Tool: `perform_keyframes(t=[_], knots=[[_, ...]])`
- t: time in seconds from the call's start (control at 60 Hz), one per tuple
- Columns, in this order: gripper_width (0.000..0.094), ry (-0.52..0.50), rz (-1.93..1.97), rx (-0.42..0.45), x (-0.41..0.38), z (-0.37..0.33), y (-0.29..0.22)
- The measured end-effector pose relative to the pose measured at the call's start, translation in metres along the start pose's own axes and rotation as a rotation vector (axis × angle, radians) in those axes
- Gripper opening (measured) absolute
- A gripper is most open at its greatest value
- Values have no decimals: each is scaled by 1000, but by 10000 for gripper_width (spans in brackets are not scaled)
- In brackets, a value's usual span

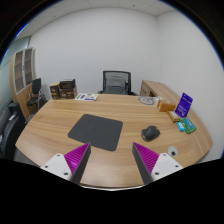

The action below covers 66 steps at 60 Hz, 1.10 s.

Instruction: Arrange mouse

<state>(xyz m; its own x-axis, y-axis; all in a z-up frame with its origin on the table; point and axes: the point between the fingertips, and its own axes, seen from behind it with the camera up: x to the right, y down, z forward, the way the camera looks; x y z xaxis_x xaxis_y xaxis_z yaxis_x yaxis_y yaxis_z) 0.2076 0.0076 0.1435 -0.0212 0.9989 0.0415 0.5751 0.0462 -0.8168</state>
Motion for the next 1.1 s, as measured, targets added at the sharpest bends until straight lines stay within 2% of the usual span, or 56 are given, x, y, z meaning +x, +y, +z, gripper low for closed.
perform_keyframes(t=[0.2,0.517,1.1], knots=[[861,46,17,8,39,4,-6],[861,133,75,-33,120,31,14],[860,137,76,-74,204,131,30]])
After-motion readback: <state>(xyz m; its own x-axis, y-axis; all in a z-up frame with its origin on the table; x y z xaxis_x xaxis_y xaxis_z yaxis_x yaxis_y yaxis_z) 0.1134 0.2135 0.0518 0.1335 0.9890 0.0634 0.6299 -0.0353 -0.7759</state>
